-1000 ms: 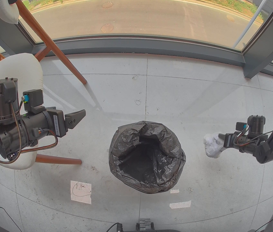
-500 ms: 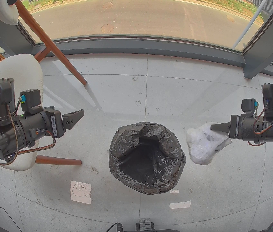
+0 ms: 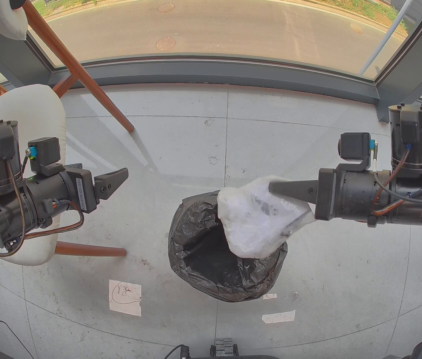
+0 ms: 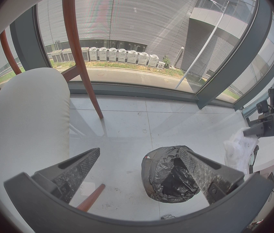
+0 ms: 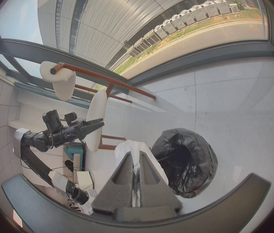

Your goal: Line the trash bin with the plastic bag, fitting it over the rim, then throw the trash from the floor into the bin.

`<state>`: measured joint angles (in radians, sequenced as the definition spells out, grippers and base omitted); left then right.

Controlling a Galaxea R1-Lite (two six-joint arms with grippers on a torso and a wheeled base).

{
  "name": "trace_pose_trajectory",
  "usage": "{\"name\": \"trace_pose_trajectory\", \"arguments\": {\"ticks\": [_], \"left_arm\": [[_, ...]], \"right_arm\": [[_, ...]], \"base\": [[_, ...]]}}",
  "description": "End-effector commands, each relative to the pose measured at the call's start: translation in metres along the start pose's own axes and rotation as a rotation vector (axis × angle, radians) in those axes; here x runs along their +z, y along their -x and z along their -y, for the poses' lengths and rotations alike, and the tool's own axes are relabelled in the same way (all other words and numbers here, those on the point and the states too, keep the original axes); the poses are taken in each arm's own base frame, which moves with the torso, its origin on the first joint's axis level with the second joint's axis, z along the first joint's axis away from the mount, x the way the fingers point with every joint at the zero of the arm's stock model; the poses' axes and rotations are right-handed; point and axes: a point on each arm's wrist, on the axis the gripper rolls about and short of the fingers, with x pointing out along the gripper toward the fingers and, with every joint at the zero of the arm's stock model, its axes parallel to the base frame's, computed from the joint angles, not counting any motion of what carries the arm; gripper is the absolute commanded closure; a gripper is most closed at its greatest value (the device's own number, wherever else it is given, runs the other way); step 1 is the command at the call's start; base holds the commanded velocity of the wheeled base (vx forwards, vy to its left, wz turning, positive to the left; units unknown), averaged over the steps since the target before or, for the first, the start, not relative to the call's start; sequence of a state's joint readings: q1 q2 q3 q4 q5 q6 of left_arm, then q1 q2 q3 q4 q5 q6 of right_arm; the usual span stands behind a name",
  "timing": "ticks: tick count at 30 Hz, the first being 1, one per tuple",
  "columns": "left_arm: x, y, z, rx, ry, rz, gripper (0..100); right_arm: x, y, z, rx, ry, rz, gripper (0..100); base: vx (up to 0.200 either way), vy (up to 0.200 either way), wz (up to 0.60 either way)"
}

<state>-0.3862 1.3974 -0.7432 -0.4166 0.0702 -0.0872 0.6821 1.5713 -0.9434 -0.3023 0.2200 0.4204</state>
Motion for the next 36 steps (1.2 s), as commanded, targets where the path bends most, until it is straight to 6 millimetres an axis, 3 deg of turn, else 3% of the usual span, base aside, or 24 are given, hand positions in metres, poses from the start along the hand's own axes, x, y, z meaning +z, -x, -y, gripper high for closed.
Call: {"name": "trace_pose_trajectory", "arguments": {"ticks": [1,2,8,12,16,20,22,24,26,27,32,33,34,35,36], "left_arm": [[0.001,0.003,0.000,-0.001,0.001,0.009,0],[0.001,0.003,0.000,0.001,0.001,0.009,0],[0.000,0.005,-0.001,0.002,0.004,0.008,0],[-0.003,0.022,-0.003,0.005,0.012,0.026,0],[-0.004,0.063,-0.021,0.084,0.033,0.109,0],[-0.013,0.108,-0.033,0.173,0.053,0.212,0],[-0.024,0.137,-0.034,0.212,0.053,0.279,0],[-0.040,0.169,-0.031,0.243,0.052,0.365,0],[-0.049,0.178,-0.030,0.272,0.054,0.390,0],[-0.072,0.195,-0.030,0.345,0.065,0.412,0],[-0.151,0.228,-0.025,0.397,0.061,0.419,0],[-0.162,0.228,-0.026,0.421,0.063,0.388,0],[-0.162,0.228,-0.026,0.421,0.063,0.388,0],[-0.171,0.219,-0.029,0.467,0.073,0.356,0],[-0.177,0.215,-0.030,0.475,0.073,0.354,0]], "right_arm": [[-0.010,-0.014,0.003,-0.019,-0.007,-0.045,100],[-0.012,-0.013,0.004,-0.023,-0.010,-0.049,0],[-0.009,-0.003,0.005,-0.035,-0.012,-0.017,0],[0.000,0.013,0.005,-0.077,-0.011,0.055,0],[0.023,0.063,0.018,-0.223,-0.027,0.240,0],[0.017,0.119,0.032,-0.394,-0.033,0.387,0],[0.000,0.152,0.034,-0.476,0.003,0.449,0],[-0.029,0.189,0.032,-0.572,0.048,0.519,0],[-0.043,0.200,0.031,-0.597,0.062,0.538,0],[-0.069,0.217,0.027,-0.648,0.088,0.584,0],[-0.148,0.234,0.024,-0.728,0.197,0.589,0],[-0.165,0.236,0.025,-0.734,0.255,0.577,0],[-0.165,0.236,0.025,-0.734,0.255,0.577,0],[-0.198,0.237,0.028,-0.728,0.377,0.544,0],[-0.213,0.236,0.031,-0.725,0.420,0.535,0]], "base": [[0.000,0.000,0.00],[0.000,0.000,0.00],[0.000,0.000,0.00],[0.000,0.000,0.00],[0.000,0.000,0.00],[0.000,0.000,0.00],[0.000,0.000,0.00],[0.000,0.000,0.00],[0.000,0.000,0.00],[0.000,0.000,0.00],[0.000,0.000,0.00],[0.000,0.000,0.00],[0.000,0.000,0.00],[0.000,0.000,0.00],[0.000,0.000,0.00]]}}
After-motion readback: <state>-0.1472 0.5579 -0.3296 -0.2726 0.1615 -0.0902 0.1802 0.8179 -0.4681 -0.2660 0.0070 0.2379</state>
